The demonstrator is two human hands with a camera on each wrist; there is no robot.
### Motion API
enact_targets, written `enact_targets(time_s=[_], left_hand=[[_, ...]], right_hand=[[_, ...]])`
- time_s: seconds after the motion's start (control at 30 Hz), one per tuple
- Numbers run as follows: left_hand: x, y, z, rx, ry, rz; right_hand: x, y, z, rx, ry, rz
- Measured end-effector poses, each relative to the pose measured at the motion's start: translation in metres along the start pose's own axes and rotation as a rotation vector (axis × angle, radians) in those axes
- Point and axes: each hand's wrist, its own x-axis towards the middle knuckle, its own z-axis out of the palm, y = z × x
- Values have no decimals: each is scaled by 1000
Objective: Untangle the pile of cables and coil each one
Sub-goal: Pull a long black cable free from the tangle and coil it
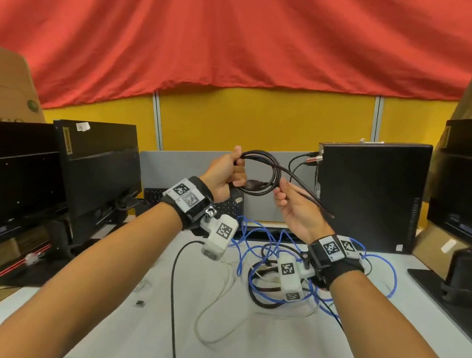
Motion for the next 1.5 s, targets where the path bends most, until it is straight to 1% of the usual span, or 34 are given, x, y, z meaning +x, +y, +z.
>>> enact_targets(time_s=[0.1,0.17,0.23,0.3,0.33,0.43,0.47,0.5,0.53,0.6,0.67,0.73,0.77,0.8,0.83,0.87,0.9,0.93,0.97,1.0,1.03,1.07,1.1,1.13,1.2,1.27,1.33,1.4,1.43,1.5], left_hand=[[1,-7,3,3,28,71],[2,-6,6,-7,53,97],[2,-5,8,1,40,122],[2,-5,9,-4,-20,167],[1,-5,10,-21,-70,194],[0,-5,12,-49,-267,256],[1,-4,13,1,-299,281],[2,-3,13,84,-299,298],[4,-1,13,180,-277,294],[8,3,14,313,-220,230],[9,7,16,298,-181,165],[7,10,16,258,-183,131],[7,11,15,264,-186,132],[6,12,12,282,-184,143],[5,14,9,321,-177,161],[5,18,5,398,-161,191],[5,23,0,530,-132,235],[8,28,-6,717,-82,287],[10,33,-13,926,-21,329],[13,37,-19,1126,43,350],[16,40,-25,1289,92,347],[20,40,-30,1416,111,334],[21,37,-34,1523,99,319],[22,31,-37,1612,74,304],[24,15,-40,1724,12,296],[24,-4,-39,1777,-78,299],[25,-20,-34,1793,-163,303],[26,-31,-31,1774,-196,295],[26,-33,-31,1761,-196,286],[26,-40,-33,1738,-193,265]], right_hand=[[1,1,6,63,-62,15],[1,4,6,26,-88,15],[1,9,6,-21,-92,21],[1,13,5,-29,-72,23],[1,14,5,-26,-66,18],[0,15,3,-65,-68,-34],[-2,15,3,-86,-69,-59],[-3,16,4,-102,-68,-82],[-4,17,5,-114,-70,-103],[-6,19,7,-127,-96,-138],[-8,20,12,-107,-130,-137],[-9,19,16,-100,-165,-111],[-11,17,15,-152,-192,-109],[-12,14,13,-277,-224,-100],[-14,11,8,-470,-264,-68],[-16,7,1,-703,-303,-4],[-18,4,-9,-921,-315,91],[-20,1,-19,-1085,-275,191],[-22,0,-29,-1196,-188,265],[-23,0,-39,-1250,-72,297],[-24,1,-47,-1243,42,284],[-23,4,-50,-1195,126,231],[-22,5,-47,-1141,174,147],[-20,6,-40,-1096,188,58],[-13,6,-18,-1067,129,-67],[-7,8,8,-1109,37,-70],[-3,12,27,-1230,-1,-70],[-3,18,32,-1332,47,-144],[-3,20,32,-1329,75,-170],[-5,24,28,-1335,85,-187]])
